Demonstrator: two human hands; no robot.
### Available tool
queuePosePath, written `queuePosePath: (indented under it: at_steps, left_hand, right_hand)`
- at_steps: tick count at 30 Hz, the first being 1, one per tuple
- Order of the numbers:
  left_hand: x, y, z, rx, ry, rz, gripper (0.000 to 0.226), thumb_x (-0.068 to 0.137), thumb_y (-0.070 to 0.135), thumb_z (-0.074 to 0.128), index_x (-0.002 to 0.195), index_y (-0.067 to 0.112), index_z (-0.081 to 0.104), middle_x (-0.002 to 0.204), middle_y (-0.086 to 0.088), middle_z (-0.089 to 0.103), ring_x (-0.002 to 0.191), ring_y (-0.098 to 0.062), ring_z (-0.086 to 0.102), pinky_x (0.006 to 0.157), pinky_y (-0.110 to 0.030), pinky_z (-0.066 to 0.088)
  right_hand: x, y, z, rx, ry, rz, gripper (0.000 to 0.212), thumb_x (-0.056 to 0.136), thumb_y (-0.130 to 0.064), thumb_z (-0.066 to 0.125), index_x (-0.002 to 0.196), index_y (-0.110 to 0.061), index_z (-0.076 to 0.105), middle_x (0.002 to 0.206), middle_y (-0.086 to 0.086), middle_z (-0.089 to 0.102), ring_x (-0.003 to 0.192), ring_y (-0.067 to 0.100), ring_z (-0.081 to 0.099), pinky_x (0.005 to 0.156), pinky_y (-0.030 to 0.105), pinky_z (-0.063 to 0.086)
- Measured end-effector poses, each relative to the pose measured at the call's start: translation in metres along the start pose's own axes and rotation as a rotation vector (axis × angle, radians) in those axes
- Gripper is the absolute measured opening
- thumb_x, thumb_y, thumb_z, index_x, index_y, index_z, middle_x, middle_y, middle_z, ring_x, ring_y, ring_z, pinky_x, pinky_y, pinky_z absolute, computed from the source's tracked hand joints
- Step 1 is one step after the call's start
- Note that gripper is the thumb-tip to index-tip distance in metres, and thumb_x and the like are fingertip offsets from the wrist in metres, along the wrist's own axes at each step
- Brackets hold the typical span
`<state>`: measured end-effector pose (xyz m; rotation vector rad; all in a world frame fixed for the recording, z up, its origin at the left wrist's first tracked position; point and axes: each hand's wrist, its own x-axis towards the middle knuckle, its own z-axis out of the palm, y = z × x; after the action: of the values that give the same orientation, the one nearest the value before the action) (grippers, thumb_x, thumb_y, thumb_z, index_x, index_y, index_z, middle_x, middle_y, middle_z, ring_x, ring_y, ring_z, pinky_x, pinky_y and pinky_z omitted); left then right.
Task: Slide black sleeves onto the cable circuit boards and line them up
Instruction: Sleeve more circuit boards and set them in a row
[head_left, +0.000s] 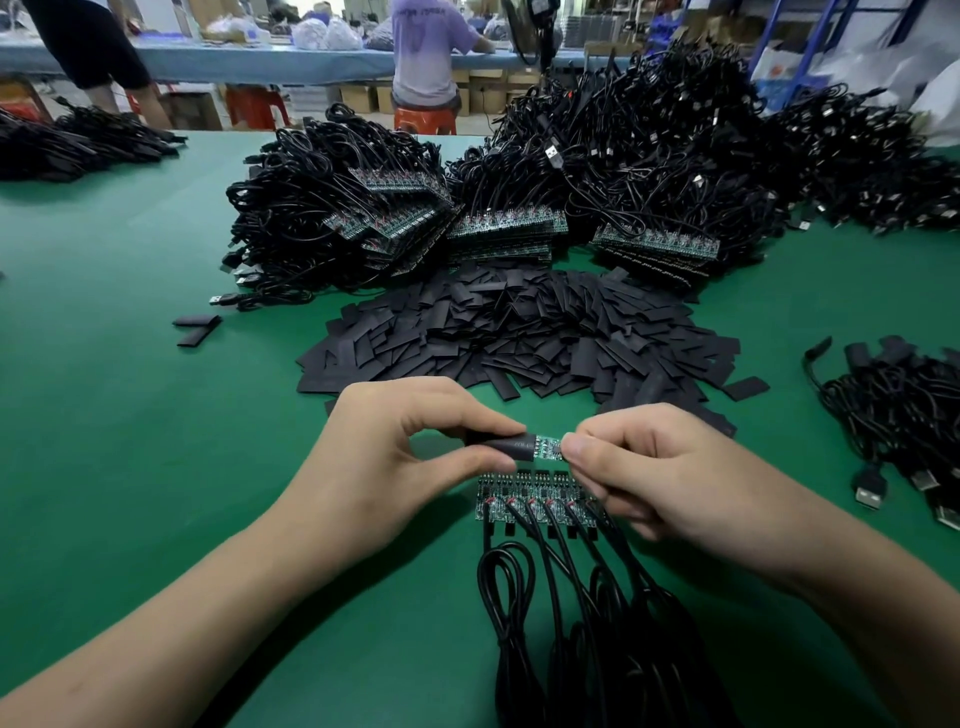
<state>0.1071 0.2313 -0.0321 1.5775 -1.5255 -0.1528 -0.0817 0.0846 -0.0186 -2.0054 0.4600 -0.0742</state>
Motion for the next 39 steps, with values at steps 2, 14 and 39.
queuePosePath:
  at_steps: [2,14,39]
  left_hand:
    - [0.0,0.0,-0.002,0.06,-0.003,0.045,0.021,0.078,0.024,0.084,0.098,0.021,0.082,0.09,0.012,0.076,0.085,-0.006,0.072,0.082,-0.026,0.056]
    - [-0.003,0.0,0.003,0.122,-0.101,0.18,0.02,0.085,0.03,0.08,0.102,0.02,0.081,0.091,0.011,0.072,0.083,-0.003,0.068,0.077,-0.021,0.053]
    - [-0.003,0.0,0.003,0.097,0.071,0.183,0.021,0.085,0.027,0.078,0.103,0.017,0.08,0.094,0.007,0.074,0.087,-0.006,0.07,0.081,-0.023,0.055]
  right_hand:
    - [0.0,0.001,0.002,-0.014,0.01,-0.01,0.043,0.1,-0.05,0.048,0.069,-0.021,0.054,0.055,-0.006,0.044,0.049,0.014,0.038,0.05,0.026,0.034]
    - [-0.001,-0.001,0.01,-0.102,-0.007,0.03,0.041,0.102,-0.049,0.051,0.074,-0.022,0.065,0.054,-0.006,0.045,0.051,0.015,0.038,0.052,0.032,0.029]
    - [-0.002,-0.006,0.009,0.095,0.136,-0.066,0.025,0.102,-0.027,0.062,0.08,-0.021,0.072,0.058,-0.003,0.058,0.056,0.009,0.053,0.062,0.021,0.046]
